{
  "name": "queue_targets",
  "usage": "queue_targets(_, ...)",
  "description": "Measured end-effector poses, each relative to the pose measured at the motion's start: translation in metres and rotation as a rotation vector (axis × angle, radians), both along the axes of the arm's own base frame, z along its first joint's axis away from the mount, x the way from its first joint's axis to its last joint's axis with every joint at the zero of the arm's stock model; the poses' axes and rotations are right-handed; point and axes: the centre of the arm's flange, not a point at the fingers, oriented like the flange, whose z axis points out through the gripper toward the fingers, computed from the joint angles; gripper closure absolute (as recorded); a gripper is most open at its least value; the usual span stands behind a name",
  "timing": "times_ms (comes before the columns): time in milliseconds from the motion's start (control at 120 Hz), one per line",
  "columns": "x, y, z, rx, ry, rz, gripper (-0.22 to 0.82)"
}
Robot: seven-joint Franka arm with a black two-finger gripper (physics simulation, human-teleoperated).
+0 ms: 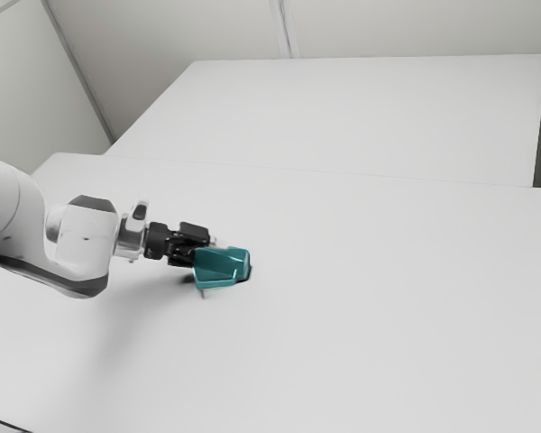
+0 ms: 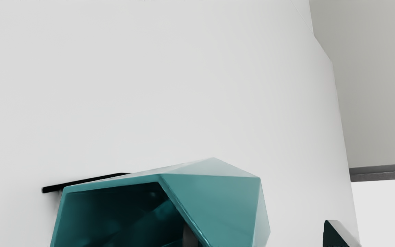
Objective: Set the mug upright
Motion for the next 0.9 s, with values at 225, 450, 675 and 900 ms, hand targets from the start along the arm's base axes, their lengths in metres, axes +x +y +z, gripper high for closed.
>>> queue_targets(225,0.000,0.001,0.000,0.006,-0.011,-0.001,0.64)
queue_targets(450,0.007,0.000,0.016,0.015,-0.047,-0.007,0.74)
queue_targets(675,0.052,-0.017,0.076,0.184,-0.142,-0.163,0.77)
queue_targets(900,0.084,-0.015,0.137,0.663,-0.056,-0.473,0.78)
